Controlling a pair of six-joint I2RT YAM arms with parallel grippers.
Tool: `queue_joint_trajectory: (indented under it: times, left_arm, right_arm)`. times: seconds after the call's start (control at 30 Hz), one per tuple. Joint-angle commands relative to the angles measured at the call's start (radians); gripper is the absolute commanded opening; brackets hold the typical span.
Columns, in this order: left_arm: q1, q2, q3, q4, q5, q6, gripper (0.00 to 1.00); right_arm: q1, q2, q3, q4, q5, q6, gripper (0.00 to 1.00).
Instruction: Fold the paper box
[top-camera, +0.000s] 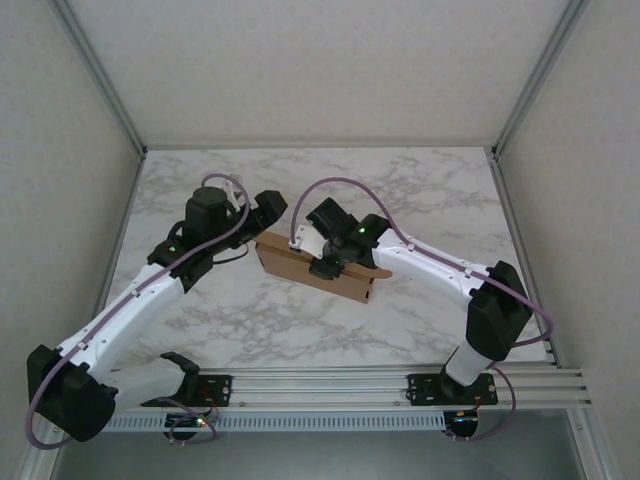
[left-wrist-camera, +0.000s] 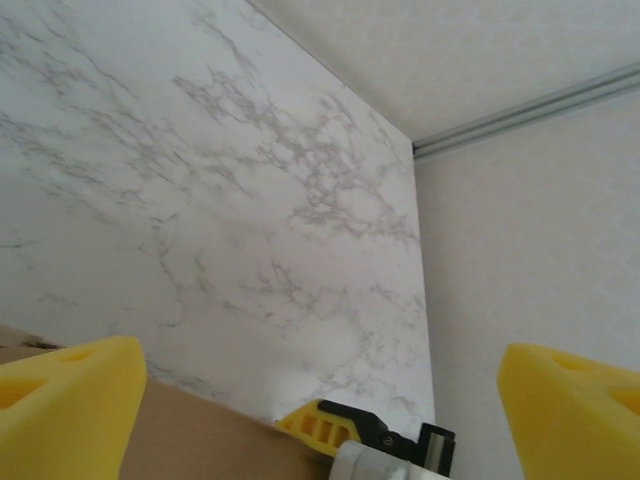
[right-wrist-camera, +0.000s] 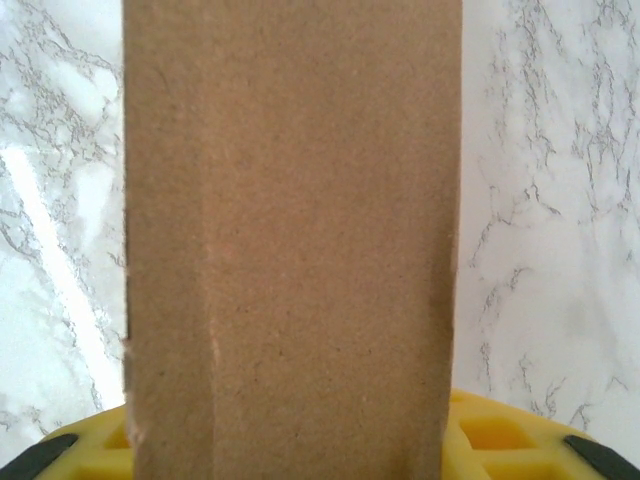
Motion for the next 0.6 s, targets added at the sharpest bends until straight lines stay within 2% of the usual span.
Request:
queue_joint_trajectory:
  times: [0.0,0.4,0.47,0.57]
  left_arm:
    - [-0.036,0.017,-0.045,0.069,0.074,-0.054,0.89]
    - [-0.058,0.063,-0.176,0.11,0.065,-0.077,0.9]
    - [-0.058,0.069,-0.174,0.099,0.047,-0.069,0.9]
    - [-0.058,0.082,-0.16,0.075,0.022,-0.053,0.9]
  right_arm:
    - [-0.018,0.031,-0.005,0.013,-0.037,-0.008,0.41]
    - [-0.056,0.026,-0.014,0.04,-0.118,0.016,0.48]
    - [-0.058,0.024,-0.017,0.04,-0.119,0.02,0.55]
    - [-0.068,0.004,-0.015,0.049,-0.128,0.042,0.72]
